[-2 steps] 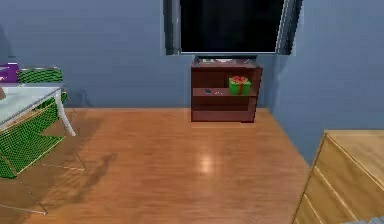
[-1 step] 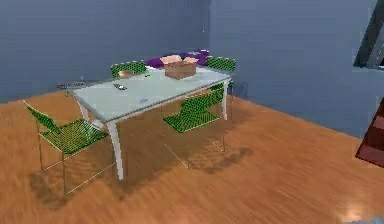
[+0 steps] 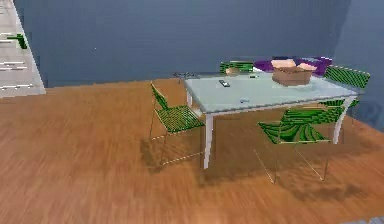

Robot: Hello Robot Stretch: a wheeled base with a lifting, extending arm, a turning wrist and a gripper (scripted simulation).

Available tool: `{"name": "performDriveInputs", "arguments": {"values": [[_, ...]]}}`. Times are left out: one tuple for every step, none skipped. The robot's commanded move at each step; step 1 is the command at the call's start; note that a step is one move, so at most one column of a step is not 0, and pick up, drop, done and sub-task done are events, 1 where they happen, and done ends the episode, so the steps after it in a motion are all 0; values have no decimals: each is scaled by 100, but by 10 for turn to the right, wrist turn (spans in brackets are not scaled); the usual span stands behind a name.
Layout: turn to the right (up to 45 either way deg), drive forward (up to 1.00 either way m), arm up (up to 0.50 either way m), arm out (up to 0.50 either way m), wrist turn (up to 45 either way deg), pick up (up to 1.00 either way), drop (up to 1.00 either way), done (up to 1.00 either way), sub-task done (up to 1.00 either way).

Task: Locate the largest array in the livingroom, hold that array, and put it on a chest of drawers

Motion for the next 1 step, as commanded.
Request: {"name": "performDriveInputs", "arguments": {"values": [[450,0,0,0,0,0,0,0,0]]}}
